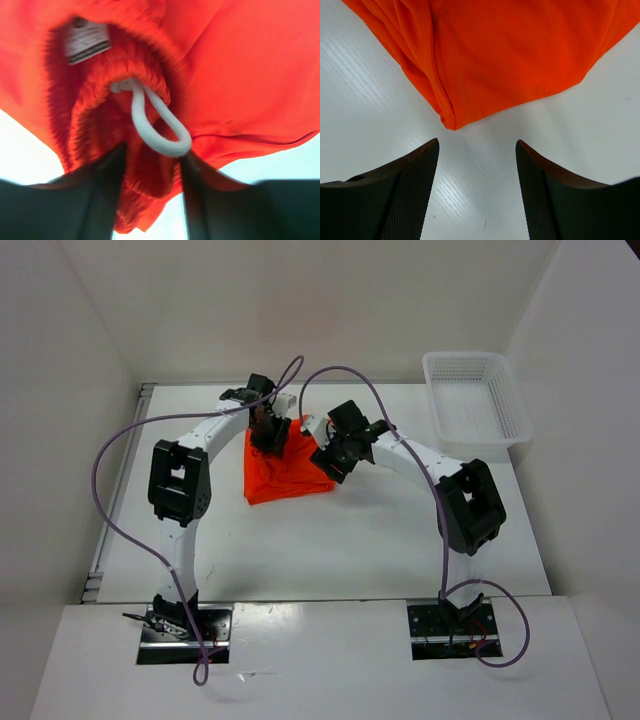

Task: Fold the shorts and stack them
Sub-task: Fold the shorts

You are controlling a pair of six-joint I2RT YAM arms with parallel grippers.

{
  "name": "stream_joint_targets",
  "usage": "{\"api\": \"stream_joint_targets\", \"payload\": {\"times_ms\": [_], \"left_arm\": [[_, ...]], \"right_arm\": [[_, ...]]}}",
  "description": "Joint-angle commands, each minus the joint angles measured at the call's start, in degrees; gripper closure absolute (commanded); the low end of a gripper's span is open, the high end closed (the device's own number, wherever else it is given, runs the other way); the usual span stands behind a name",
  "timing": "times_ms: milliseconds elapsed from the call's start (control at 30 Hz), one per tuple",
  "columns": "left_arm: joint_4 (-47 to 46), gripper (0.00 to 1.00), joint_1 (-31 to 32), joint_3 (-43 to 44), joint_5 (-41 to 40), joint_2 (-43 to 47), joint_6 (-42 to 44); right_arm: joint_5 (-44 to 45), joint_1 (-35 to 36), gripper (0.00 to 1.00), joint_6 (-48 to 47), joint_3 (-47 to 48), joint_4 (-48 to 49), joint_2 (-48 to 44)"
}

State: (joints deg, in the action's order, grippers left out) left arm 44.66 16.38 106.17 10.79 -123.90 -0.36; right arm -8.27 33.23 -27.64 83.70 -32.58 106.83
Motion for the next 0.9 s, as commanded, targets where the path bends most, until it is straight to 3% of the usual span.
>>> {"api": "stream_joint_targets", "payload": {"times_ms": [0,33,200,433,633,767,867], "left_arm": [[-0.4,0.57,0.9,-1.3,0.3,-1.5,0.4],[-0.4,0.70,0.9,-1.3,0.8,-1.5,0.4],[-0.4,1.00,-0.2,-1.3,2.1,-1.5,0.4],[3.5,1.00,-10.5,2.8,12.5,7.4,0.4],[5.3,1.00,-13.9,-6.9,16.0,8.2,0.4],[4.2,0.86,-15.4,-10.5,17.0,4.1,0.4],[3.5,0.69,-17.0,-11.9,18.9,2.3,0.4]], "right_arm": [[-1.0,0.3,0.32,1.6,-1.1,6.2,-1.7],[-1.0,0.3,0.32,1.6,-1.6,6.2,-1.7],[-3.0,0.3,0.30,1.6,-2.7,6.7,-0.5],[-3.5,0.3,0.29,2.1,-2.8,6.7,0.6],[-3.5,1.3,0.29,2.1,-1.4,7.3,2.3],[-3.5,2.4,0.28,2.7,-0.3,7.8,3.4],[-3.0,3.0,0.28,2.7,0.3,7.8,3.4]]}}
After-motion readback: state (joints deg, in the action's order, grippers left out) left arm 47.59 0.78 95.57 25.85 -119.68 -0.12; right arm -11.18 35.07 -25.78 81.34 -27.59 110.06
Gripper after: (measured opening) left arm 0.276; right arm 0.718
